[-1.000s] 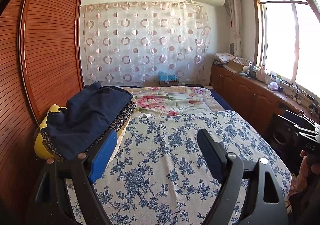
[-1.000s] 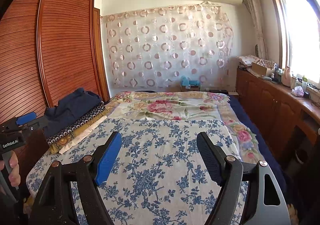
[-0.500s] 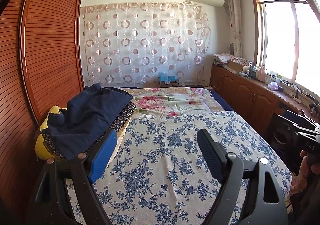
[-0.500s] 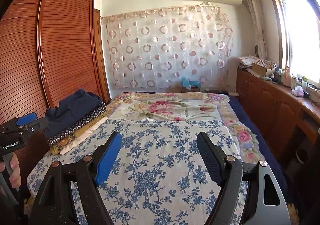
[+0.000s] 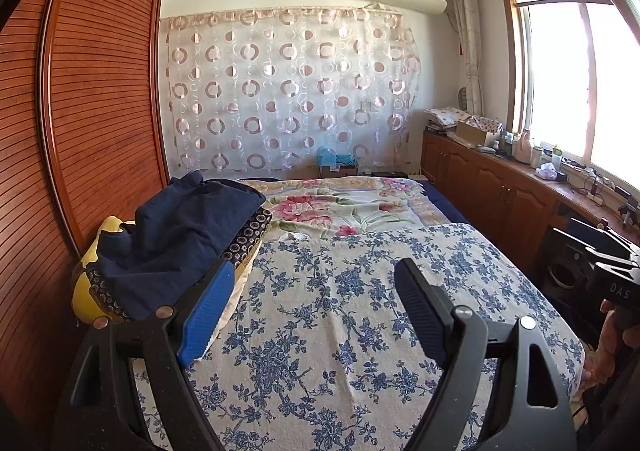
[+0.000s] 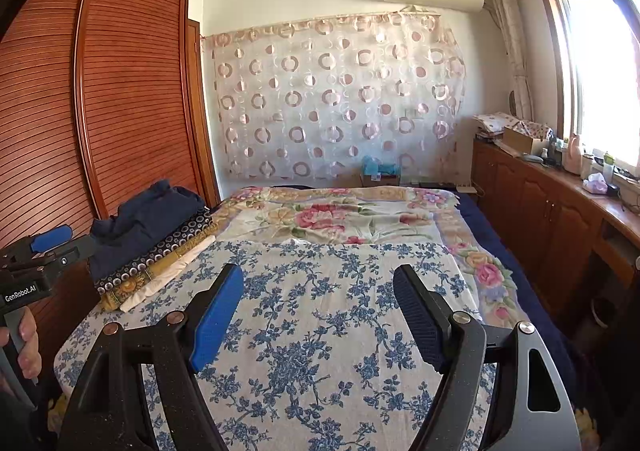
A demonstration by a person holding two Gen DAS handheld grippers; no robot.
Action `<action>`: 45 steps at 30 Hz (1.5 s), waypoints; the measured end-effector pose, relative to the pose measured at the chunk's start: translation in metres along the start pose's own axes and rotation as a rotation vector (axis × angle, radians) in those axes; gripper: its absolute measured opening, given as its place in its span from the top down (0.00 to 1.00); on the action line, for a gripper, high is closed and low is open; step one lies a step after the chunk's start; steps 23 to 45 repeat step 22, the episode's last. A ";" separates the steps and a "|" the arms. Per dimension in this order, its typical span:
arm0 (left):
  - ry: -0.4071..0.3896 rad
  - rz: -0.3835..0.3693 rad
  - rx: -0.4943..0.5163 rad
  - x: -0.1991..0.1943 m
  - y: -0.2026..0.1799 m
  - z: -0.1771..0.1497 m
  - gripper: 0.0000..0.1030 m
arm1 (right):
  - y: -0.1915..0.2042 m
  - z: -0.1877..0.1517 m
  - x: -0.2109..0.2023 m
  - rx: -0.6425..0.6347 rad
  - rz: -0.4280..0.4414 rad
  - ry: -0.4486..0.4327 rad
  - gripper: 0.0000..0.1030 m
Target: Fold small clothes
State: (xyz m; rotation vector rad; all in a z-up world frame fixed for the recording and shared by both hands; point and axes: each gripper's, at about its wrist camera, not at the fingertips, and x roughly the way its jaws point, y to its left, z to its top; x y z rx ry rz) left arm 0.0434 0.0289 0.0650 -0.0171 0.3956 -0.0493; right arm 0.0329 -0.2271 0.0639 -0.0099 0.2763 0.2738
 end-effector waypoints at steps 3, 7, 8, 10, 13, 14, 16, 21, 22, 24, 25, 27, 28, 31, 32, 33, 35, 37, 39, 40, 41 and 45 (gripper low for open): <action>0.000 0.001 -0.001 0.000 -0.001 -0.001 0.20 | 0.000 0.000 0.000 0.000 0.001 0.000 0.23; 0.000 0.001 -0.001 0.000 -0.001 -0.001 0.20 | 0.000 -0.001 0.000 0.000 0.001 -0.001 0.23; 0.000 0.001 -0.001 0.000 -0.001 -0.001 0.20 | 0.000 -0.001 0.000 0.000 0.000 -0.001 0.23; 0.000 0.001 -0.001 0.000 -0.001 0.000 0.20 | 0.000 -0.001 0.000 0.000 0.000 -0.001 0.23; -0.001 0.001 0.001 0.000 -0.001 0.000 0.20 | 0.000 -0.001 0.000 0.000 0.000 0.000 0.23; 0.000 0.001 -0.001 0.000 -0.002 -0.001 0.20 | 0.001 -0.001 0.000 -0.001 -0.001 -0.001 0.23; 0.000 0.001 0.000 0.000 -0.002 -0.001 0.20 | 0.001 -0.001 0.000 -0.002 -0.002 -0.001 0.23; -0.001 0.002 0.001 0.000 -0.002 -0.001 0.20 | 0.000 -0.001 0.000 -0.002 -0.001 -0.002 0.23; -0.001 0.001 0.000 0.000 -0.002 -0.001 0.20 | 0.000 -0.001 -0.001 -0.001 -0.001 -0.002 0.23; -0.001 0.001 0.000 0.000 -0.002 -0.001 0.20 | 0.000 -0.001 -0.001 -0.001 -0.001 -0.002 0.23; -0.001 0.001 0.000 0.000 -0.002 -0.001 0.20 | 0.000 -0.001 -0.001 -0.001 -0.001 -0.002 0.23; -0.001 0.001 0.000 0.000 -0.002 -0.001 0.20 | 0.000 -0.001 -0.001 -0.001 -0.001 -0.002 0.23; -0.001 0.001 0.000 0.000 -0.002 -0.001 0.20 | 0.000 -0.001 -0.001 -0.001 -0.001 -0.002 0.23; -0.001 0.001 0.000 0.000 -0.002 -0.001 0.20 | 0.000 -0.001 -0.001 -0.001 -0.001 -0.002 0.23; -0.001 0.001 0.000 0.000 -0.002 -0.001 0.20 | 0.000 -0.001 -0.001 -0.001 -0.001 -0.002 0.23; -0.001 0.001 0.000 0.000 -0.002 -0.001 0.20 | 0.000 -0.001 -0.001 -0.001 -0.001 -0.002 0.23; -0.001 0.001 0.000 0.000 -0.002 -0.001 0.20 | 0.000 -0.001 -0.001 -0.001 -0.001 -0.002 0.23; -0.001 0.001 0.000 0.000 -0.002 -0.001 0.20 | 0.000 -0.001 -0.001 -0.001 -0.001 -0.002 0.23; -0.001 0.001 0.000 0.000 -0.002 -0.001 0.20 | 0.000 -0.001 -0.001 -0.001 -0.001 -0.002 0.23; -0.001 0.001 0.000 0.000 -0.002 -0.001 0.20 | 0.000 -0.001 -0.001 -0.001 -0.001 -0.002 0.23; -0.001 0.001 0.000 0.000 -0.002 -0.001 0.20 | 0.000 -0.001 -0.001 -0.001 -0.001 -0.002 0.23; -0.001 0.001 0.000 0.000 -0.002 -0.001 0.20 | 0.000 -0.001 -0.001 -0.001 -0.001 -0.002 0.23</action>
